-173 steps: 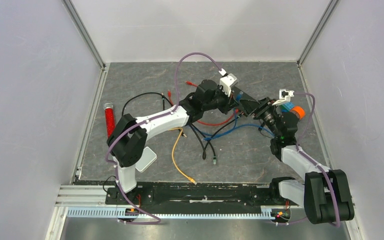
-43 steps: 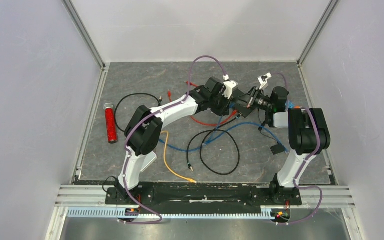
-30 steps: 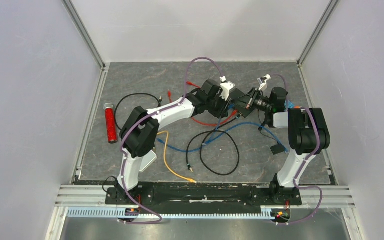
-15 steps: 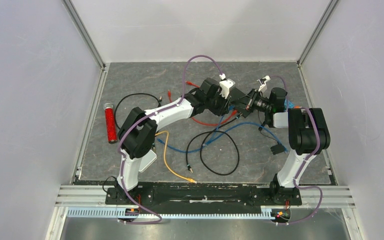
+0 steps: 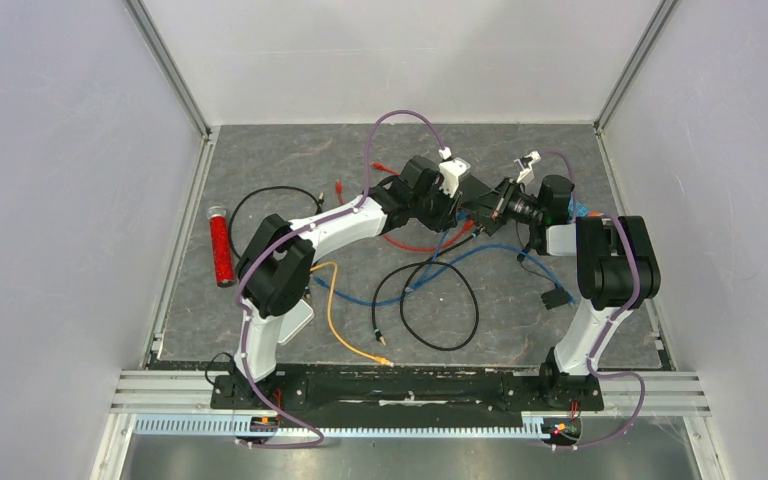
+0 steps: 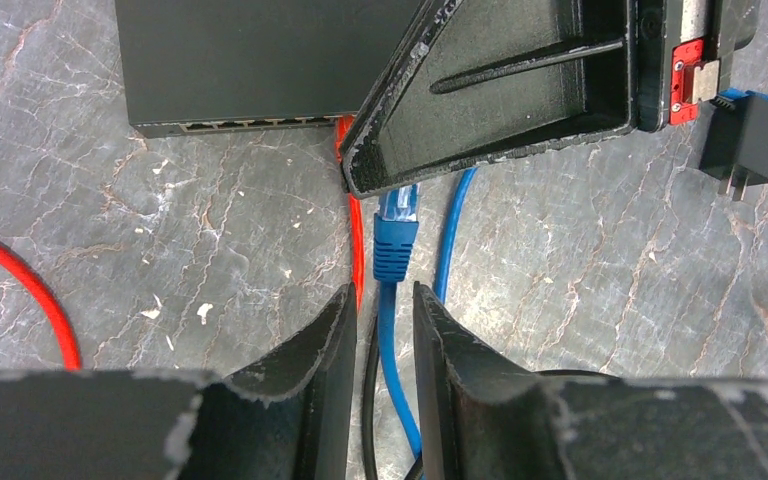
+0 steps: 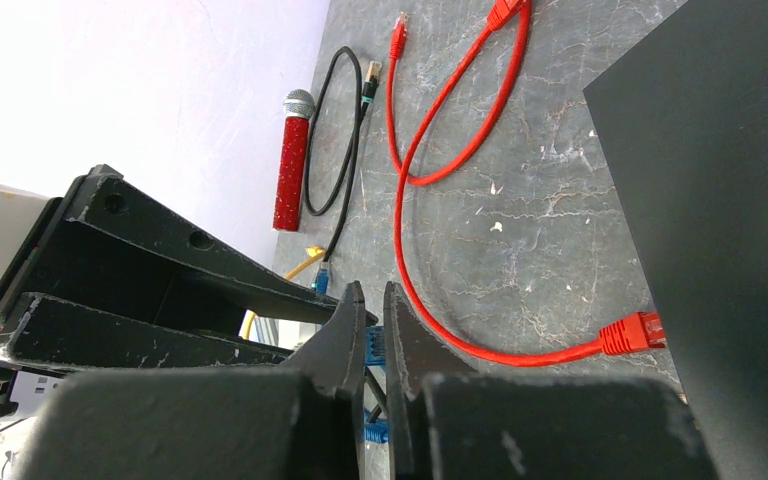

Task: Insert the plug into the switch port
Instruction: Insert the connector into the switch port.

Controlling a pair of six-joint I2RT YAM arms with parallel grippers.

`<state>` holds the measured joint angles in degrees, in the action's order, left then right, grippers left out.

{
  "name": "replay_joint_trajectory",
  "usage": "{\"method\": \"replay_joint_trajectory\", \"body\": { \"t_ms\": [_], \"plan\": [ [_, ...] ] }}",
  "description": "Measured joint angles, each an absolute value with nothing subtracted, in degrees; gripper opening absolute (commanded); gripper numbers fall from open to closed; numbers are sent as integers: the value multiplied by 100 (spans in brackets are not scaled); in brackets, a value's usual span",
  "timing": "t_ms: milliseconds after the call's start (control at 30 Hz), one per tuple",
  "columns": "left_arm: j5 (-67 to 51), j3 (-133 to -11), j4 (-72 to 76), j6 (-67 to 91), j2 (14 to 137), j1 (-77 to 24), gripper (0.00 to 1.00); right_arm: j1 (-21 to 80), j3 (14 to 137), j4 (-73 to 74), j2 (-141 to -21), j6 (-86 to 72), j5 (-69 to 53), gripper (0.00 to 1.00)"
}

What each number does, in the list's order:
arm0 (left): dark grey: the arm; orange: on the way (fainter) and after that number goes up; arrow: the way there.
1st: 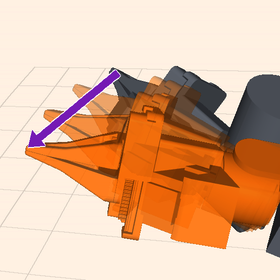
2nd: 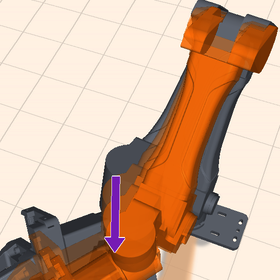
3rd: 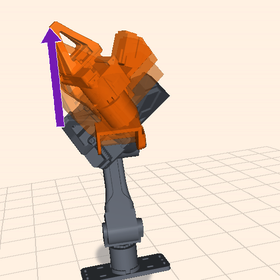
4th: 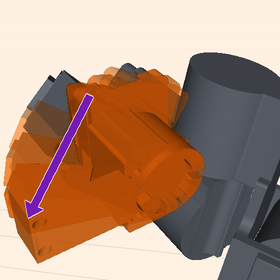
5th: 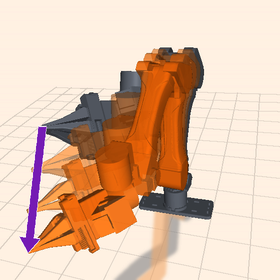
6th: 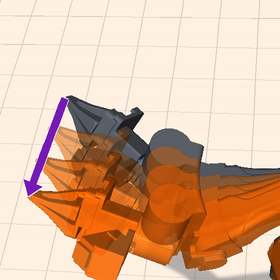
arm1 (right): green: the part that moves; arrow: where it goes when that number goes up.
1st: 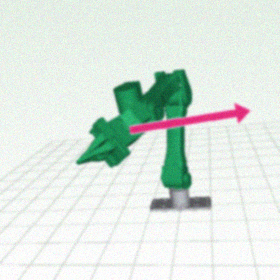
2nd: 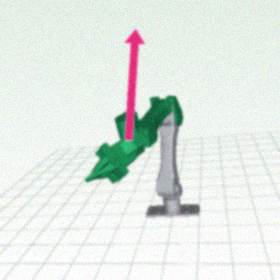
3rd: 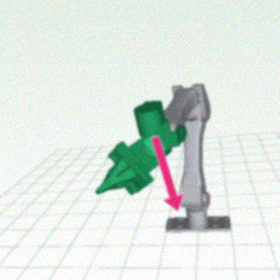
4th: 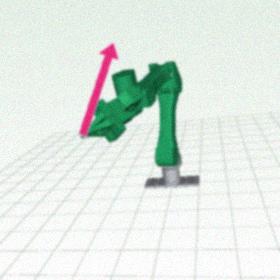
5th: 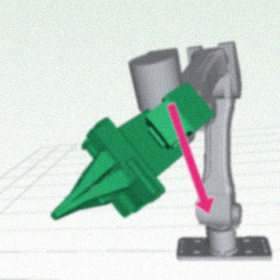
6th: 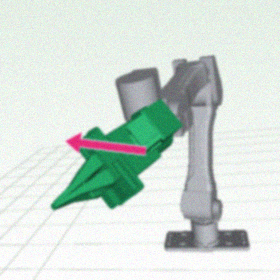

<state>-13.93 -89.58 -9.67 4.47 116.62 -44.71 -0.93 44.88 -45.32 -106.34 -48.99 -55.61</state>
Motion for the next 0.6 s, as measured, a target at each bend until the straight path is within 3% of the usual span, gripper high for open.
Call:
{"method": "replay_joint_trajectory", "body": {
  "t_ms": [433, 500, 600],
  "plan": [
    [-1520, -8958, -941, 449, 11806, -4471, 32, -104, 4488, -4532, -10634, -4899, -5542, 0],
    [-1531, -8958, -932, 449, 11854, -4471, 25, -104, 4488, -4532, -10634, -4897, -5544, 0],
    [-1544, -8958, -930, 449, 11898, -4471, 6, -117, 4488, -4488, -10634, -4864, -5542, 0]
  ]
}}
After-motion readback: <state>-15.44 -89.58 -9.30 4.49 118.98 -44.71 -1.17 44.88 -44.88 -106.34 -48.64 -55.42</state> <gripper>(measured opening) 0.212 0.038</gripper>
